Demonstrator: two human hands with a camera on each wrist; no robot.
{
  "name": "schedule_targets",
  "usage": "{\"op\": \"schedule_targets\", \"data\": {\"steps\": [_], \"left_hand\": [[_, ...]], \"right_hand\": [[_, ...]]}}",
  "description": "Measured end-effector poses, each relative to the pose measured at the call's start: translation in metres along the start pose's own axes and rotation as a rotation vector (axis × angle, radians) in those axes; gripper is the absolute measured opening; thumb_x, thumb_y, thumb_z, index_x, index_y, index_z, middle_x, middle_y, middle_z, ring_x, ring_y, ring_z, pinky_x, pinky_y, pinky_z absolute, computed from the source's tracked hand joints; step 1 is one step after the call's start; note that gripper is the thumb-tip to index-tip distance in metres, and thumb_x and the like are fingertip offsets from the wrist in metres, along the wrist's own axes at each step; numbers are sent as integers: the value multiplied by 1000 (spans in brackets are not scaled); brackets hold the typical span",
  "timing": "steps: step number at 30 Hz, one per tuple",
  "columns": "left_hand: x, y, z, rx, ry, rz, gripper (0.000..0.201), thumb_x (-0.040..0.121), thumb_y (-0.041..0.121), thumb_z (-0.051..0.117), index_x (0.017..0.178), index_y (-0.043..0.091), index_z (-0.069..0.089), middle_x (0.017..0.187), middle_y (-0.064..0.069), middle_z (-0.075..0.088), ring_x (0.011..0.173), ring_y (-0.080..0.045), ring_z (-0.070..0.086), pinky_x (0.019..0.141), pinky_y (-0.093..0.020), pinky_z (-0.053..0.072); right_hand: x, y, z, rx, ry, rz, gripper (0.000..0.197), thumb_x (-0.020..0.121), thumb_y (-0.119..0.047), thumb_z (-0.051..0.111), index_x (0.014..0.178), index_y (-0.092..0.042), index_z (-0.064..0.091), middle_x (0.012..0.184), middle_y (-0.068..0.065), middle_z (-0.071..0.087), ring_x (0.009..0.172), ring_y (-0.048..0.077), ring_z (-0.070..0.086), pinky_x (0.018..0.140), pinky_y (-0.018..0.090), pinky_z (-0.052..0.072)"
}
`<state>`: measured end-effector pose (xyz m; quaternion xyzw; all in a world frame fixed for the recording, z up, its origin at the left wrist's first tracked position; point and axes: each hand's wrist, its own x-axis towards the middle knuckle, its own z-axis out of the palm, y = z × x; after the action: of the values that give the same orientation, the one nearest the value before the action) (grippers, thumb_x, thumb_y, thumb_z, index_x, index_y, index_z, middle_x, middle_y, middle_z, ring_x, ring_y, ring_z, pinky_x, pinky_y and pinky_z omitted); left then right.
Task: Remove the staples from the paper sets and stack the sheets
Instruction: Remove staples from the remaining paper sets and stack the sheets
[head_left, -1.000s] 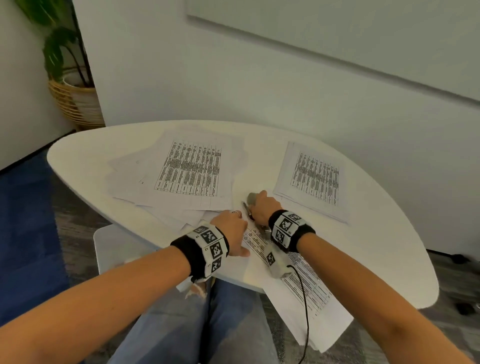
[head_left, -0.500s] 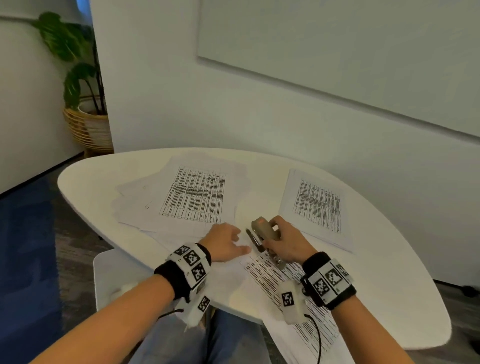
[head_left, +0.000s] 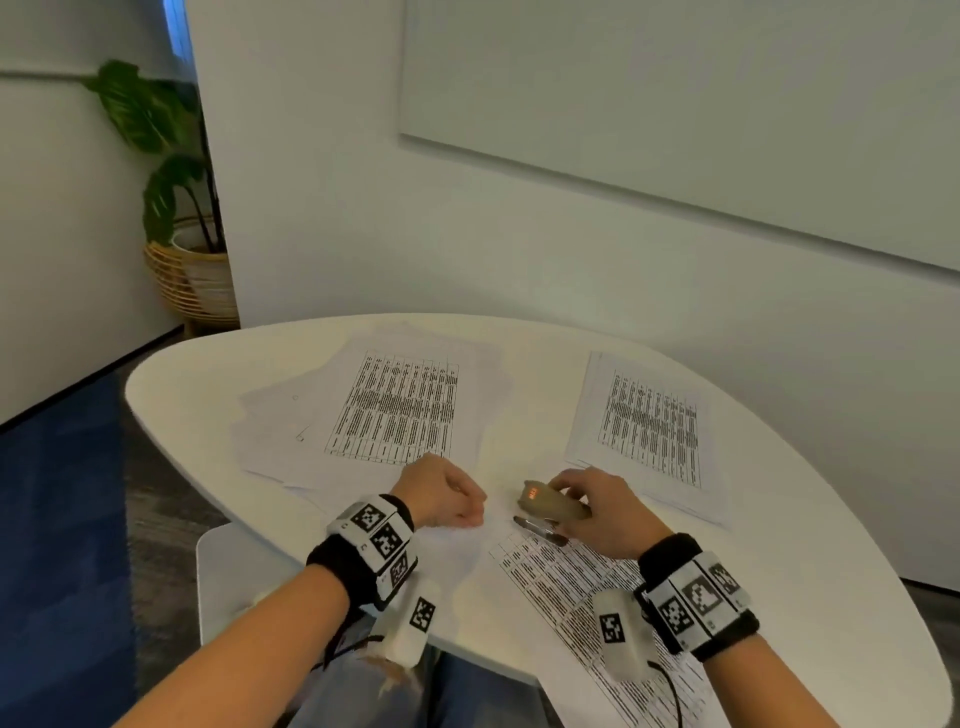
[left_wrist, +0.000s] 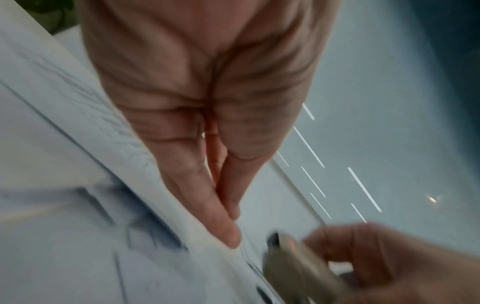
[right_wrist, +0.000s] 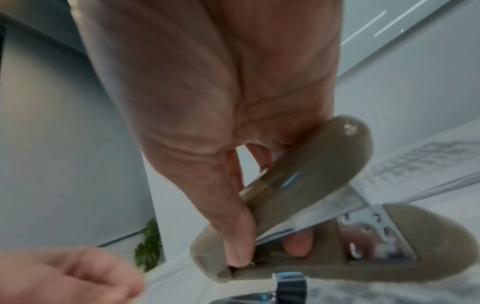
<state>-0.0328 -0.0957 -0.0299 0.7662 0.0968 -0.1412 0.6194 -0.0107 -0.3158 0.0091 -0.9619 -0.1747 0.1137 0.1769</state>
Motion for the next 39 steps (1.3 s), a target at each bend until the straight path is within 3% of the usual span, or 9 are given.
{"op": "schedule_targets", "data": {"steps": [4,10,15,22,27,29,32,37,39], "left_hand": [[-12,-12,-39,-254,141,38,6,82,-5,68,86,-1,69,82,-15,71,68,-15,71,64,-20,58],[-35,-44,-92,-503,314,41,12,84,-7,62,93,-3,69,87,-18,73,74,-17,72,65,-18,57],[-55,-60,-109,-598,357,0,11,88,-5,57,96,-6,66,90,-19,72,74,-16,72,65,-18,58],[-78,-85,-127,-708,392,-91,16,90,-2,55,102,-10,63,91,-21,72,73,-17,73,64,-20,58],[-85,-93,-137,-708,382,-125,19,90,-1,56,105,-10,62,94,-21,71,74,-17,73,66,-21,58],[-85,-93,-137,-695,363,-132,20,90,0,57,107,-10,62,99,-22,70,76,-17,72,68,-21,58],[-88,-93,-138,-676,332,-137,21,89,0,57,108,-10,62,102,-23,69,79,-18,72,70,-22,58],[-96,-102,-142,-645,316,-145,22,89,1,58,109,-6,63,98,-18,72,86,-18,71,72,-21,58],[-99,-106,-142,-645,321,-149,22,90,2,57,109,-5,63,99,-19,71,89,-18,70,73,-20,57]], "right_hand": [[8,19,-9,-85,-45,139,42,82,-15,69,122,-14,57,122,7,56,100,16,51,84,22,41],[29,1,-10,-474,-29,211,40,87,-45,52,116,-19,56,116,1,57,114,21,49,99,42,36],[75,-35,-4,-296,-6,26,33,91,-25,57,122,-12,58,129,6,52,121,22,48,104,32,40],[128,-31,32,-317,-104,158,41,96,-16,42,135,-7,41,138,16,39,127,30,42,104,35,38],[136,-36,36,-307,-63,138,24,95,-8,37,107,-12,58,109,15,54,112,27,50,92,31,42],[141,-42,38,-284,-29,140,13,94,-10,42,84,-13,50,89,9,49,91,22,50,81,28,43],[148,-47,44,-264,21,191,36,94,-10,43,59,-14,35,74,6,49,86,19,51,69,24,43],[145,-61,42,-311,51,289,38,97,-14,43,59,-13,34,75,1,51,94,19,58,82,24,44],[149,-60,43,-298,65,329,28,95,-17,47,70,-7,51,77,1,53,92,18,58,84,24,43]]}}
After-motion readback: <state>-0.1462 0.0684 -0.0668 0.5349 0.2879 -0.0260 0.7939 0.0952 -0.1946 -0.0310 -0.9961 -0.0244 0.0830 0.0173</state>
